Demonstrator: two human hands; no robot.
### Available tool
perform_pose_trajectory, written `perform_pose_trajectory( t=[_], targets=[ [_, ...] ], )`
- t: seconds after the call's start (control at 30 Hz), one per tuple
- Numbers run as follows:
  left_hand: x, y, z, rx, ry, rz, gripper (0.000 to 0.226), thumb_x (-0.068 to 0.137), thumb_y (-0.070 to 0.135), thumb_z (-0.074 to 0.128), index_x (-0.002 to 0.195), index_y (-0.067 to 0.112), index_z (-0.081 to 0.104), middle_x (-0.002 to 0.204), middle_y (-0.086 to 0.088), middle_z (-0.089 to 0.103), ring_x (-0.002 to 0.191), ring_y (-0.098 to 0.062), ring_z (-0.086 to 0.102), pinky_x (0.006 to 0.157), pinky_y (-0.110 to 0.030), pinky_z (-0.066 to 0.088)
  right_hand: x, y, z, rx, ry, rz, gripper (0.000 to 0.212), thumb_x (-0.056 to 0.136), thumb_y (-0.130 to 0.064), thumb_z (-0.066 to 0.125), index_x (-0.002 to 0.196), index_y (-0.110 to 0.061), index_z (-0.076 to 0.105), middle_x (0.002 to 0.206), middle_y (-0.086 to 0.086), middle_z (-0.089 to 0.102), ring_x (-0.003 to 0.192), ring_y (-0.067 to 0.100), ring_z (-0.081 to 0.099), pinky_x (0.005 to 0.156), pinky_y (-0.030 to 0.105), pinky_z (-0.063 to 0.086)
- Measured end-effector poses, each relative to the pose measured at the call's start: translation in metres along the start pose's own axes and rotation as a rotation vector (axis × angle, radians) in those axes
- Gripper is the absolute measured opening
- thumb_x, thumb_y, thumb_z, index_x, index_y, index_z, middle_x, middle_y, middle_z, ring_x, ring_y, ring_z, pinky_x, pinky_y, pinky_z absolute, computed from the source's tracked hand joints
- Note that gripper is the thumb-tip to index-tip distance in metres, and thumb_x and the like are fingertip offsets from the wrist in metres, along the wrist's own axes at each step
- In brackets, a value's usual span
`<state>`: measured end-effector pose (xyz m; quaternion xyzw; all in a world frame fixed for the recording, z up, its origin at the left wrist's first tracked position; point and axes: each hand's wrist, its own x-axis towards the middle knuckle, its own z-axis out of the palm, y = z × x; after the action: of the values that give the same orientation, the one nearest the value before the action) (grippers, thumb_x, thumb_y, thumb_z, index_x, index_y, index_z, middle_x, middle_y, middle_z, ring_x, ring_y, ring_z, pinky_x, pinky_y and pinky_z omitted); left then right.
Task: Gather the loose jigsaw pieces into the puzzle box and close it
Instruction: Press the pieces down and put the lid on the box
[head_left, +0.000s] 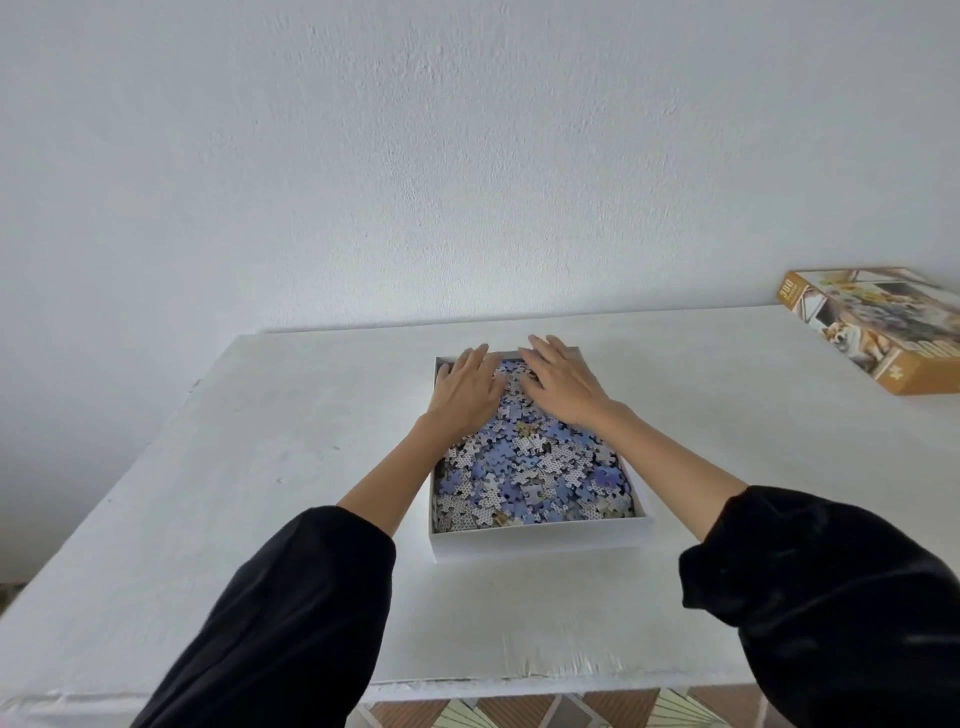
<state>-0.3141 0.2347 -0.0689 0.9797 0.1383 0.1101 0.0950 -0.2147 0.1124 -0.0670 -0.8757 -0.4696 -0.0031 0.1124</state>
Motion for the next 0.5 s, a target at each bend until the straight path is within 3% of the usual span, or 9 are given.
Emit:
perform_pose_trajectory(
  t=[0.1, 0.3, 0.5],
  targets=[
    [-0.003, -0.005, 0.004, 0.031, -0.214, -0.026, 0.051, 0.101, 0.036, 0.020, 0.148, 0.016, 0.016, 0.157, -0.005, 0.008, 0.144, -0.021, 0.006, 0.113, -0.049, 0.007, -0.004, 0.004, 0.006, -0.030, -0.118, 0.011, 0.052, 0.100, -0.039, 0.021, 0.146, -0.015, 0.017, 0.156, 0.004, 0.002, 0.143, 0.020, 0.006, 0.114, 0.039, 0.004],
    [-0.027, 0.010, -0.003, -0.062, -0.157, -0.117, 0.053, 0.101, 0.038, 0.019, 0.148, 0.015, 0.013, 0.157, -0.011, -0.001, 0.144, -0.026, -0.006, 0.114, -0.046, 0.000, -0.030, -0.007, 0.006, 0.108, 0.035, 0.085, 0.045, 0.100, -0.034, 0.023, 0.142, -0.019, 0.030, 0.153, 0.005, 0.019, 0.142, 0.022, 0.012, 0.115, 0.045, 0.009],
    [-0.064, 0.019, -0.009, 0.042, -0.411, -0.038, 0.065, 0.097, 0.051, 0.015, 0.148, 0.019, -0.010, 0.151, -0.011, -0.027, 0.138, -0.026, -0.026, 0.113, -0.043, -0.011, -0.080, -0.022, 0.013, 0.076, -0.138, 0.096, 0.054, 0.099, -0.044, 0.017, 0.146, -0.030, -0.005, 0.153, 0.001, -0.018, 0.140, 0.024, -0.018, 0.112, 0.043, -0.009]
  ],
)
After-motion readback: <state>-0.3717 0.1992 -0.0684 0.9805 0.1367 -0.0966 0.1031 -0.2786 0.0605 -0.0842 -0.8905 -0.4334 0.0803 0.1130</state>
